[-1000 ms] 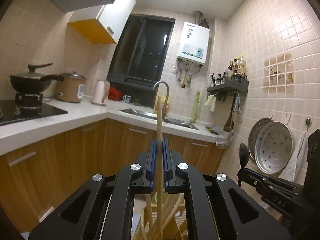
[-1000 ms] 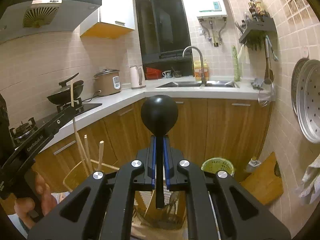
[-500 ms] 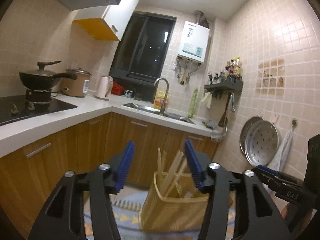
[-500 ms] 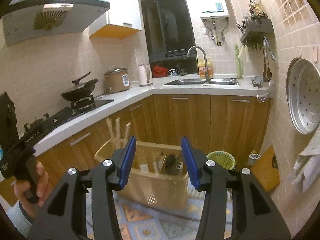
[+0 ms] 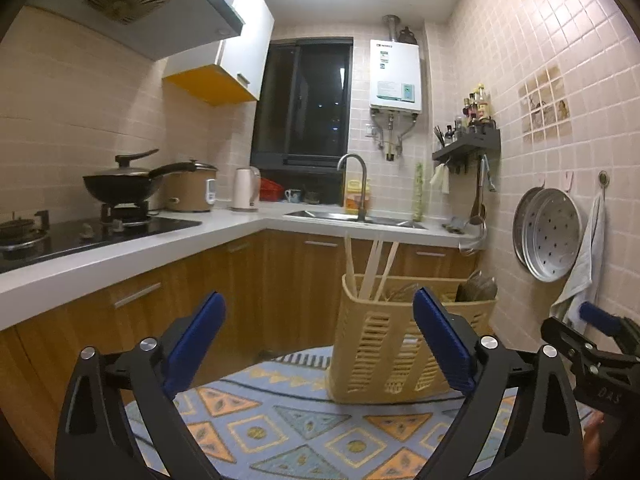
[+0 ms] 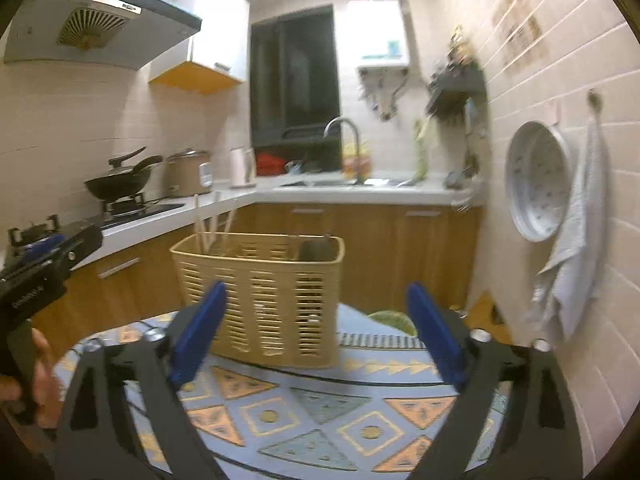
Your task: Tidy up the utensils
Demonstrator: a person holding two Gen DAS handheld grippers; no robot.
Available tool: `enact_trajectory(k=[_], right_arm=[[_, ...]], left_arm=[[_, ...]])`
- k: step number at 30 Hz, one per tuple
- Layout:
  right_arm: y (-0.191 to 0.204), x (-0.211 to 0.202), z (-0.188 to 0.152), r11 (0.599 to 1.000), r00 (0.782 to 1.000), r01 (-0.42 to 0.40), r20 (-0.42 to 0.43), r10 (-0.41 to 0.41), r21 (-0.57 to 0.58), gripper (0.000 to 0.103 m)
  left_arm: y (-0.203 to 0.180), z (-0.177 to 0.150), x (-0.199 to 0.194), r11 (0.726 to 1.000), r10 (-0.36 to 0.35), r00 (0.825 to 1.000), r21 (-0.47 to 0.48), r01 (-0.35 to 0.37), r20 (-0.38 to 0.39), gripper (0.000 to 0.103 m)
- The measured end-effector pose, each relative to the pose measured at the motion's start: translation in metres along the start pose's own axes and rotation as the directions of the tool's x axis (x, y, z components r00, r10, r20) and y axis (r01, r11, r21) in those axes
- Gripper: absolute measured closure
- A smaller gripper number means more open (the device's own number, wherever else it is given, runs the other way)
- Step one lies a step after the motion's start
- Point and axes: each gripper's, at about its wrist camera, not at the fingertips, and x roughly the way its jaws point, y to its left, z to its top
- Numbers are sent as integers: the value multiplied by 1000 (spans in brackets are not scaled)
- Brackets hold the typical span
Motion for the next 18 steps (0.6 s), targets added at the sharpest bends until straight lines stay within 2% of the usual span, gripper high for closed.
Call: enact_trajectory(k=[7,11,18], right_arm=[[-3,1,-15,996,996,89,16,-90,21,8],[4,3,-25,997,998,70,3,-70,-14,8],[15,2,-27,997,1000,25,9,-24,-66,8]], left_arm=[[-5,-16,-2,997,53,998,61,-51,-18,8],[-4,-31,2,997,57,998,61,-55,-33,8],[-2,-35,1,996,30,999,81,-27,-45,8]])
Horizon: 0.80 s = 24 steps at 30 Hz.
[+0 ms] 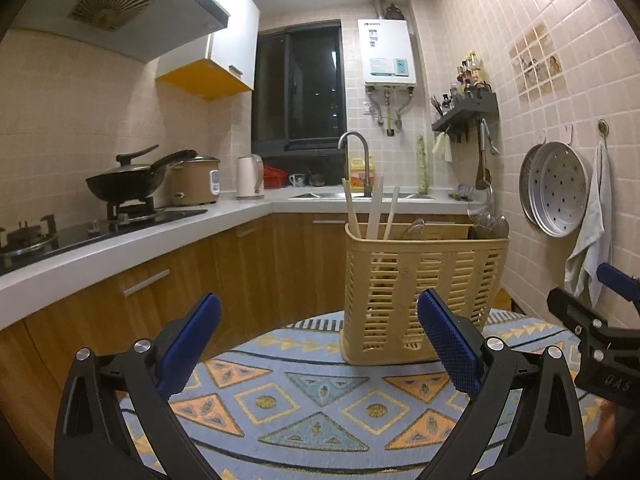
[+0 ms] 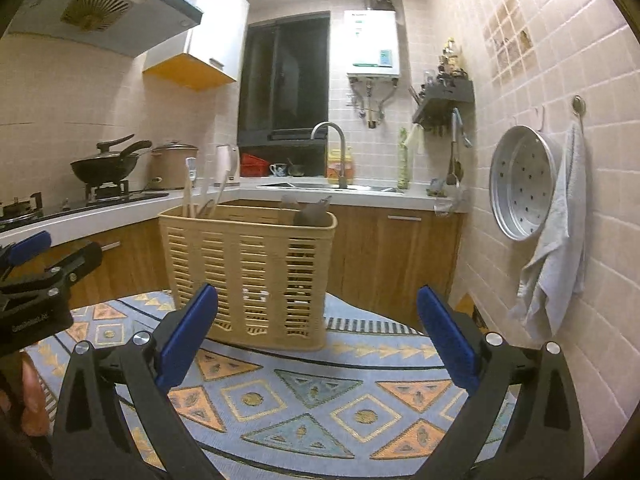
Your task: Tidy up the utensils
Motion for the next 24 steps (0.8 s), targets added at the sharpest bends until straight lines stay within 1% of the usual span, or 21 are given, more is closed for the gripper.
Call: enact_trajectory(k=[5,10,13,16,24], right_arm=[[-1,1,-1,1000,1000,-22,-11,22,8,8],[-3,4,-1,999,999,-33,-31,34,16,8],[-5,6,-1,999,999,-35,-39,35,22,8],[-5,7,-2,998,997,-52,-54,53,24,8],[-4,8,-4,999,997,-45,-60,46,19,8]], left_arm=[[-1,0,1,1000,-28,999,1,28,-17,8],[-6,-1,0,1000,-3,1000,25,3,-3,8],[-8,-2,2,1000,-4,1000,29,5,-15,8],[-9,-3,3,999,-7,1000,35,8,-27,8],[-9,-5,6,999,-8,999,32,10,-51,8]])
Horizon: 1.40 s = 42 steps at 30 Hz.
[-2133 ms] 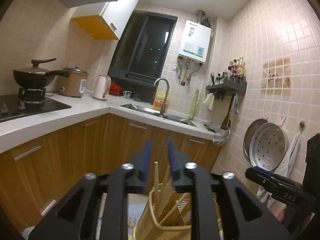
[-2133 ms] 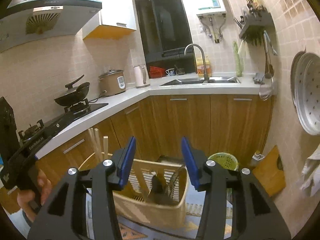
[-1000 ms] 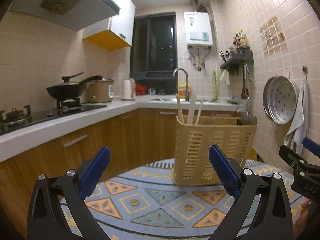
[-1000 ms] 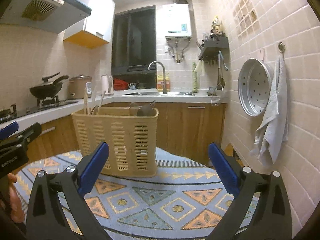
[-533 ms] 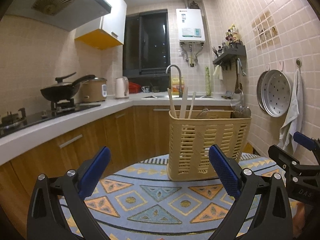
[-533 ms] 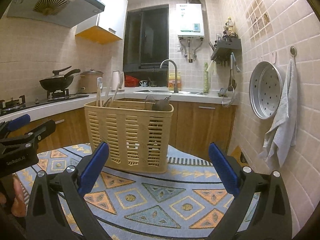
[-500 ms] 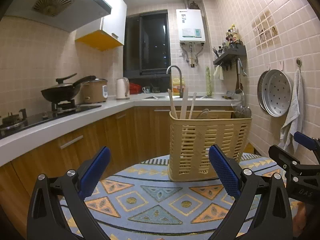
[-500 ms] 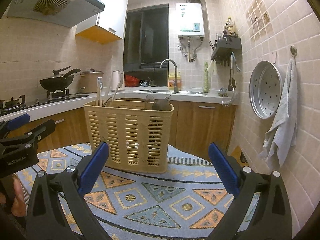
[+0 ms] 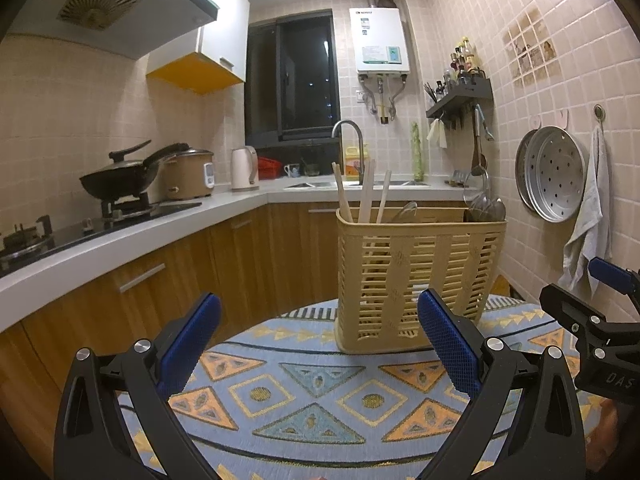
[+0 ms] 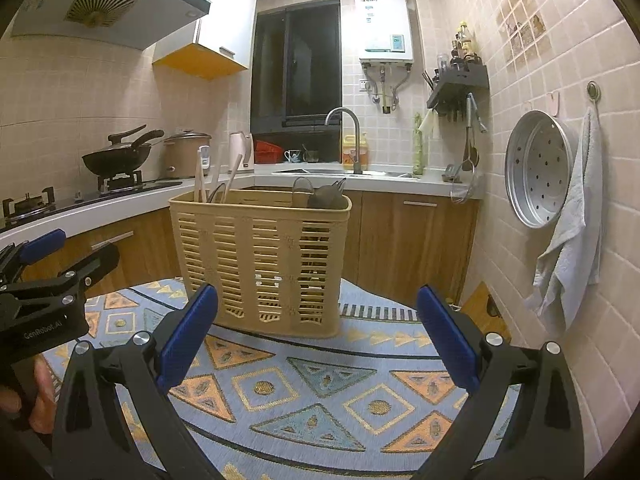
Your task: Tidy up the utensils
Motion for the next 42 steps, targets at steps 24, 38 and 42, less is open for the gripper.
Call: enact_trajectory(k=[24,38,42], right_arm=[[-3,0,0,1000,1000,9,7,-9,6,8],[-4,-1,0,1000,1000,7,10,-7,3,8],[-4,-1,1,1000,1000,6,11,-6,1,8]], left_arm=[[10,0,6,999,1,999,-40,-3,-39,8],[8,-2,7,999,0,999,-40,-2,-50,8],[7,-2,7,999,2,999,-35,-4,-49,8]])
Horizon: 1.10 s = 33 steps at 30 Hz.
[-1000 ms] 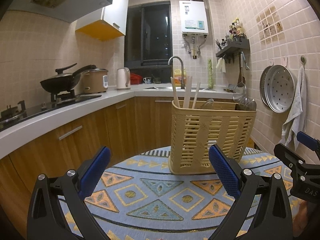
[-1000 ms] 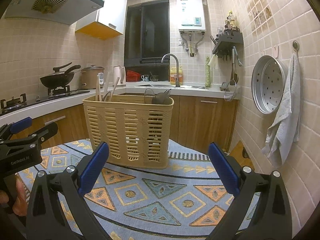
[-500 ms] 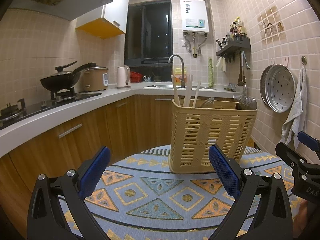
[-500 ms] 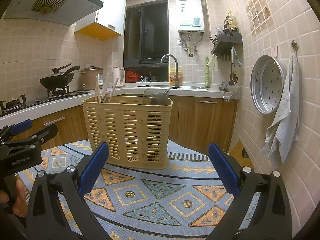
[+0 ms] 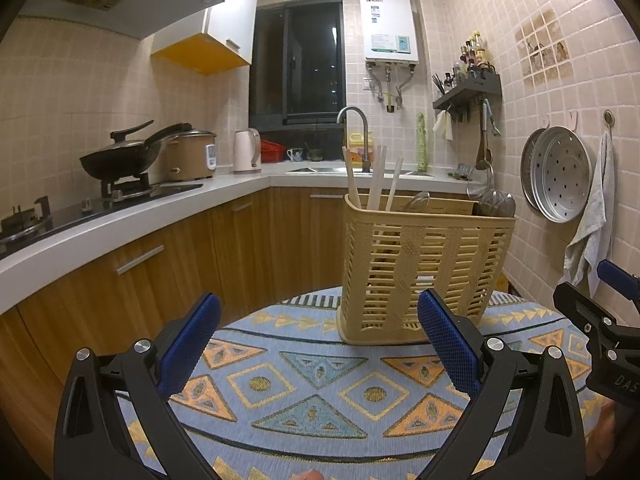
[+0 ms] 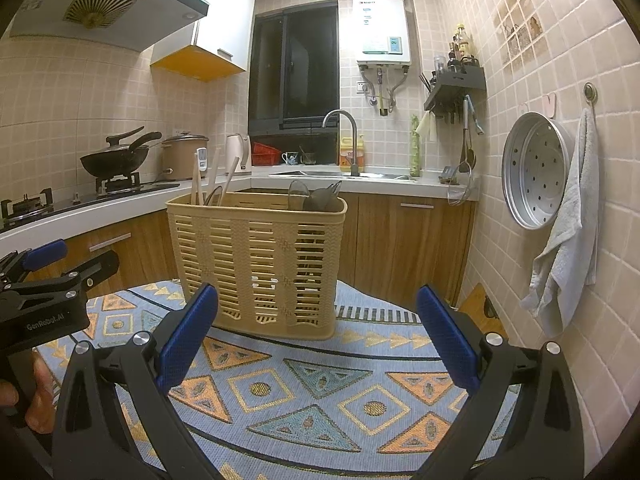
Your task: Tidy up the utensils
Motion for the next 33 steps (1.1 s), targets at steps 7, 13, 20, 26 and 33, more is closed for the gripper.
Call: enact_trajectory(k=[7,13,20,26,33], right_arm=[[1,-1,0,1000,1000,0,1,0,-3,8],[1,-1,0,1000,1000,-2,1,2,-4,8],[2,-2,0,1000,1000,-2,2,2,-10,8],[4,-1,0,1000,1000,-9,-5,9,-16,8],[5,-1,-1,1000,1000,-9,-5,9,-20,8]], left_arm=[[-1,0,0,1000,4,1000,4,-4,-3,8],[-2,1,0,1000,5,1000,4,-5,-2,8],[-2,1,-1,1000,4,1000,7,-4,-6,8],[-2,1,0,1000,4,1000,11,-4,-9,8],[-1,0,2,1000,2,1000,15,-2,-15,8]])
